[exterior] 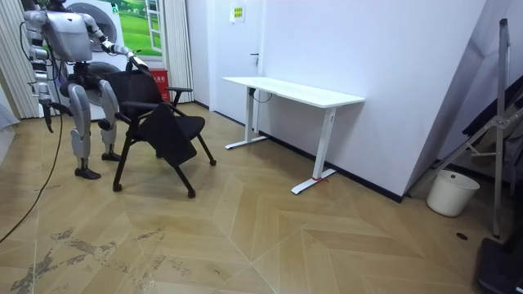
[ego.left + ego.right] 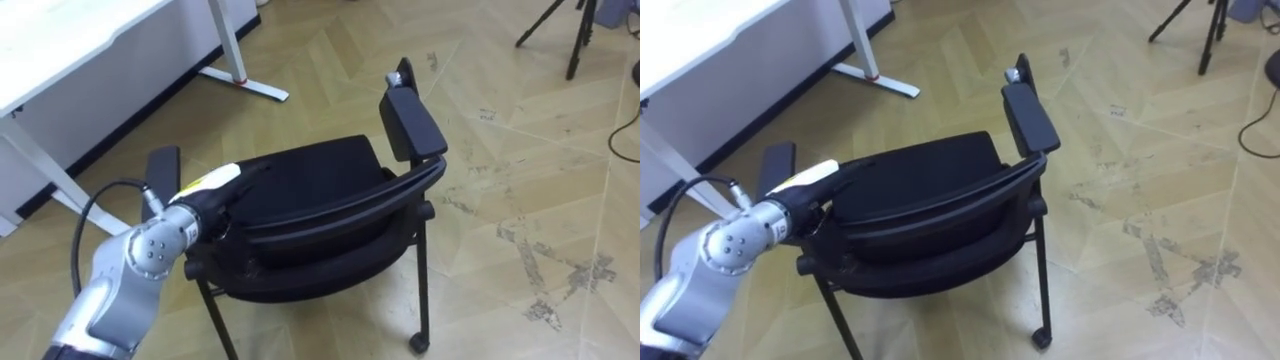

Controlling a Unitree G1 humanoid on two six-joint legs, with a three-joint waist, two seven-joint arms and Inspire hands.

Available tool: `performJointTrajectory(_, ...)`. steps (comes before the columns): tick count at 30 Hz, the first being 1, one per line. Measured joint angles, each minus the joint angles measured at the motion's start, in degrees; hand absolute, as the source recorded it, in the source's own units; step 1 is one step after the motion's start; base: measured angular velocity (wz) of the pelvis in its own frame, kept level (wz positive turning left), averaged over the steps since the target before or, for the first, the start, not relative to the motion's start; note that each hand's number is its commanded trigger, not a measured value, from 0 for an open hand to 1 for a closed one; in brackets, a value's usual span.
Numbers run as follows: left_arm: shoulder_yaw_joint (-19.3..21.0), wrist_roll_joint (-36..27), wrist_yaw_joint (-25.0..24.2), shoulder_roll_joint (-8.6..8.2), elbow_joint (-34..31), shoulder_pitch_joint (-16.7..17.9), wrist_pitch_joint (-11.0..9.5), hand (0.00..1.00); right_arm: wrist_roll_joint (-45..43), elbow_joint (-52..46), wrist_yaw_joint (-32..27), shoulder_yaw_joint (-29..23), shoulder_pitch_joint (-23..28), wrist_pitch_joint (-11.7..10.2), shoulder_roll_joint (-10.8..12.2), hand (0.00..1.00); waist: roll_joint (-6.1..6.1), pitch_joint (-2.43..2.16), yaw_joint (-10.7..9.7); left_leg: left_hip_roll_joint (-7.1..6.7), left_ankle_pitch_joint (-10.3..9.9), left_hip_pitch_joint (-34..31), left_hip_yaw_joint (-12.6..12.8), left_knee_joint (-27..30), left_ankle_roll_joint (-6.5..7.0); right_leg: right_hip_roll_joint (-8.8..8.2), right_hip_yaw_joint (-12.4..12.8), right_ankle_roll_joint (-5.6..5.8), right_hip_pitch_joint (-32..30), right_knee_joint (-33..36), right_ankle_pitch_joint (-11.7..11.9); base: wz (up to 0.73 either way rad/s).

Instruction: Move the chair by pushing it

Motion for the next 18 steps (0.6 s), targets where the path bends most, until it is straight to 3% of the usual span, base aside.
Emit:
performJointTrajectory(6,0.0,-0.1,-0.4,-0.03,-0.1,0.0,0.1,0.0,-3.5,-0.4,0.0,-0.1,0.5,1.2,-0.1,0.0,0.16,-0.11,-0.2,0.0,0.0,-0.1,0.0,0.0,0.03,-0.01,0.0,-0.04,0.0,0.4,0.0,0.0)
performJointTrajectory(7,0.0,-0.1,-0.5,-0.03,0.0,0.0,0.2,0.1,-3.6,-1.0,0.0,-0.2,0.5,1.4,0.0,0.0,0.16,-0.11,-0.3,0.0,0.0,-0.1,0.0,0.0,0.03,-0.01,-0.1,-0.04,0.0,0.3,0.0,0.0)
performJointTrajectory(8,0.0,-0.1,-0.7,-0.02,0.0,0.0,0.4,0.94,-3.6,-1.9,0.0,-0.5,0.5,1.5,0.0,0.0,0.16,-0.11,-0.4,0.0,0.0,-0.1,0.0,0.0,0.03,-0.01,-0.1,-0.04,0.0,0.3,0.0,0.0)
performJointTrajectory(9,0.0,-0.1,-0.8,-0.02,0.0,0.0,0.6,1.0,-3.6,-2.2,0.0,-0.6,0.5,1.5,0.0,0.0,0.16,-0.11,-0.4,0.0,0.0,-0.1,-0.1,0.0,0.03,-0.01,-0.1,-0.04,0.0,0.2,0.0,0.0)
performJointTrajectory(18,0.0,-0.1,-4.5,0.66,0.0,0.0,2.5,1.0,-4.2,-3.9,0.0,-1.4,0.8,2.4,0.0,0.0,0.1,-0.06,-1.6,0.0,0.0,0.6,-0.2,0.0,0.02,-0.01,-0.2,0.04,0.8,-0.1,0.0,0.01)
